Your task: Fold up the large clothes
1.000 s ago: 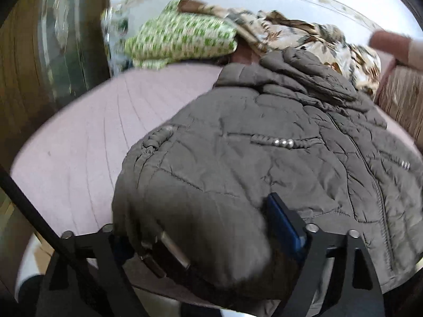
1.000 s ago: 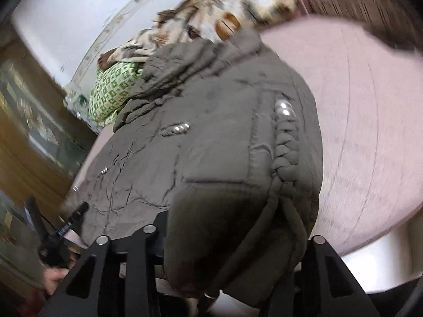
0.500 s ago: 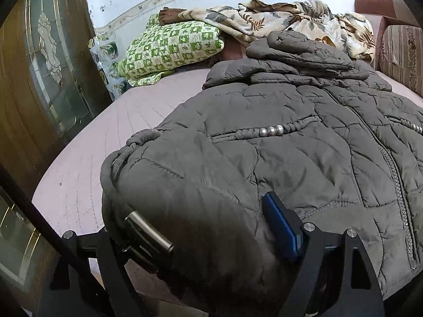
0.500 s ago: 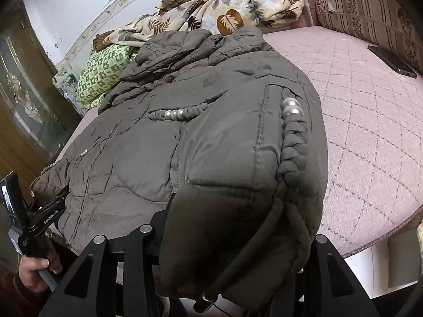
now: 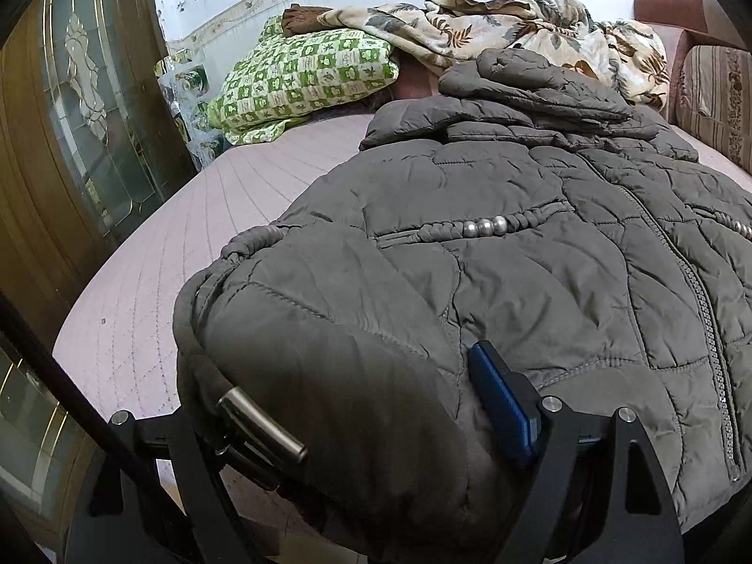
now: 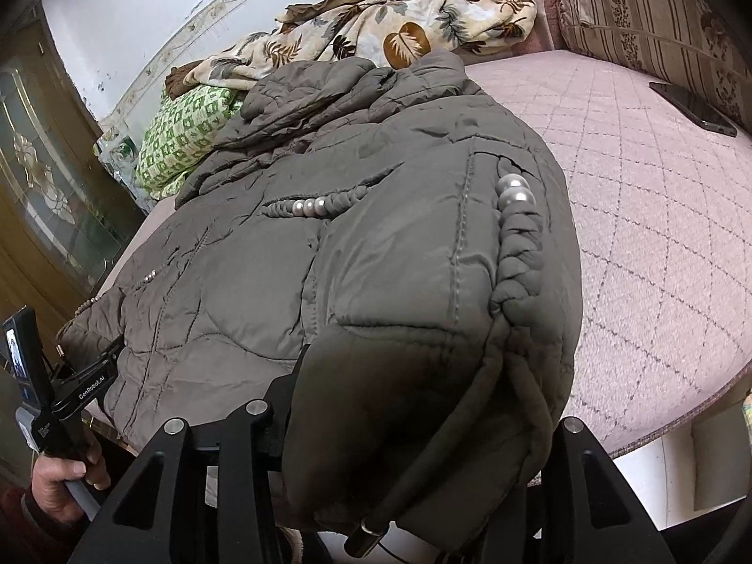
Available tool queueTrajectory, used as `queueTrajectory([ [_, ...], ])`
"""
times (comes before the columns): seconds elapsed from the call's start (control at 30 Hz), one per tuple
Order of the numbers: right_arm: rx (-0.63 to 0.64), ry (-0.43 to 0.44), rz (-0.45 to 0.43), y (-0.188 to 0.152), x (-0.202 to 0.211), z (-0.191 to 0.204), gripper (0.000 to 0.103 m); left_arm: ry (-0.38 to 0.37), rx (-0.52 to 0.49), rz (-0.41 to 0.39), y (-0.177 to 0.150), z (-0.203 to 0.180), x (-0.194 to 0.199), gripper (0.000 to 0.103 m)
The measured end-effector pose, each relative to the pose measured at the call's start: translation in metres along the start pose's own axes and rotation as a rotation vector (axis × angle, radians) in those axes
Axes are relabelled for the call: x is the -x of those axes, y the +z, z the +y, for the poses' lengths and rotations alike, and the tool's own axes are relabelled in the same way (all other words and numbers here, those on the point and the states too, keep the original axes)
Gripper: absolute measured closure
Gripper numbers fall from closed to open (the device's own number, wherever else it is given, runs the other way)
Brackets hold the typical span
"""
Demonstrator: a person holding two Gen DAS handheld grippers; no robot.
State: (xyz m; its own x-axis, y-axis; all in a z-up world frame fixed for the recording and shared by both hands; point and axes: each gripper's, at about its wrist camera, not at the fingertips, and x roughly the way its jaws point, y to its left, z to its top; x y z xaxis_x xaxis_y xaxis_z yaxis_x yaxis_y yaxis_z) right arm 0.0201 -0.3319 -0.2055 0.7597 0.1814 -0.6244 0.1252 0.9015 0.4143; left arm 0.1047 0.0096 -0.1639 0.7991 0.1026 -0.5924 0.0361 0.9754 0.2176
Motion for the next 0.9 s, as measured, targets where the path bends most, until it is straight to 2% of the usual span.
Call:
queueTrajectory([
  [0.33,-0.001,0.000,-0.001,0.000,0.000,0.001,0.053,-0.012,0.012,0.007,0.001,0.003,-0.002,0.020],
  [0.67,-0.003,-0.001,0.002,0.001,0.000,0.000,0.053,-0.023,0.006,0.007,0.001,0.000,-0.001,0.026],
  [0.77,0.007,-0.010,0.006,0.001,0.000,0.002,0.053,-0.031,0.000,0.001,0.000,-0.001,0.001,0.033],
  [0.8,0.014,-0.014,0.007,0.001,0.000,0.003,0.054,-0.033,-0.001,-0.002,0.001,0.000,0.002,0.040],
  [0.83,0.026,-0.022,0.004,0.002,0.000,0.006,0.057,-0.036,-0.003,-0.008,0.001,0.000,0.003,0.043],
  [0.9,0.059,-0.035,-0.010,0.003,0.003,0.011,0.063,-0.039,-0.008,-0.020,0.002,0.000,0.005,0.056],
])
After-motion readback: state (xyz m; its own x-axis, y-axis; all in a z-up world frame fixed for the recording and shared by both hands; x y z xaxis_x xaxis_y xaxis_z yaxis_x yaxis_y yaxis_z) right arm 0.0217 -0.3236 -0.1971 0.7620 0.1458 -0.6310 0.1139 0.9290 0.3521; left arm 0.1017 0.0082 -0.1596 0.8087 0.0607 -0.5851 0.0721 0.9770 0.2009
